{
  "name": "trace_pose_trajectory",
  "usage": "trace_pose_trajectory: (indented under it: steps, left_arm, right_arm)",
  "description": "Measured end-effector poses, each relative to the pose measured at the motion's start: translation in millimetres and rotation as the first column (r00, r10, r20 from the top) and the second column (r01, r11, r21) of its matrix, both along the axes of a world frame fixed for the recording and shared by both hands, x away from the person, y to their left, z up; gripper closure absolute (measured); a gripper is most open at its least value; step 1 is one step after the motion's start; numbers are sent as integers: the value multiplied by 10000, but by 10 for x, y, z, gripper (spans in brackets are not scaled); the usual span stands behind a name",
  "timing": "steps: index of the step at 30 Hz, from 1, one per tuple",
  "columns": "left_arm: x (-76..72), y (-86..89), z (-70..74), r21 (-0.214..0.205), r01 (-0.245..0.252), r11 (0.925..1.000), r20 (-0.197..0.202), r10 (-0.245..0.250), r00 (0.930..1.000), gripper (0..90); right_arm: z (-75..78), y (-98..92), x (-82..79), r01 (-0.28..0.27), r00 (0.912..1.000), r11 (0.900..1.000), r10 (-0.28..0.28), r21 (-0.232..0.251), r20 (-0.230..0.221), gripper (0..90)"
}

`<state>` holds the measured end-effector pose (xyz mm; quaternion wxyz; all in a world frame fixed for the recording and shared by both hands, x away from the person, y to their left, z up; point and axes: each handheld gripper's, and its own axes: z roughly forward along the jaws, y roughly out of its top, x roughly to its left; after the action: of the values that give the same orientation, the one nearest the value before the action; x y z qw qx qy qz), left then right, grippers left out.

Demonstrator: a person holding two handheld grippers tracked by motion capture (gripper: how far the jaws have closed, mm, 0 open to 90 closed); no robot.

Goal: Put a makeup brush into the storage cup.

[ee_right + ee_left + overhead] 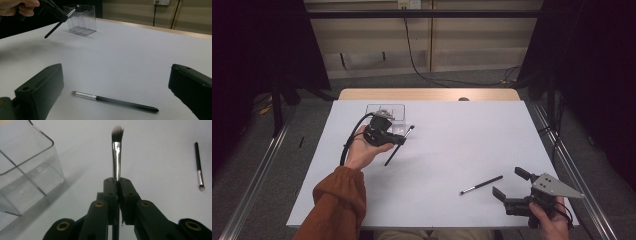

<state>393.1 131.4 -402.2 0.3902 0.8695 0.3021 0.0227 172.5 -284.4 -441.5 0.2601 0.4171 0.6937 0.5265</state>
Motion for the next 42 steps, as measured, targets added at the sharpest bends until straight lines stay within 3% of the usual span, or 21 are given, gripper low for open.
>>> trace_pose_trajectory:
  steps: [6,14,21,32,42]
  left_arm:
    - [-24,52,24,-364,29,9993,333,-17,9994,845]
    - [-37,119,53,-1065,-300,9939,685,375,9969,845]
    - [-57,168,74,-1312,-447,9903,998,581,9933,844]
    - [-77,239,116,-1940,-572,9793,1326,840,9876,845]
    - [-87,321,154,-2534,-870,9634,1773,1346,9749,844]
  right_arm:
    - [0,0,-2,-8,10000,10000,8,0,3,0]
    - [0,-1,-1,-7,10000,10000,7,7,-17,0]
    - [1,-1,-2,-12,10000,10000,12,6,-4,0]
    - [1,2,0,-5,10000,10000,5,9,-8,0]
    - [2,1,-3,-25,10000,10000,25,20,-26,0]
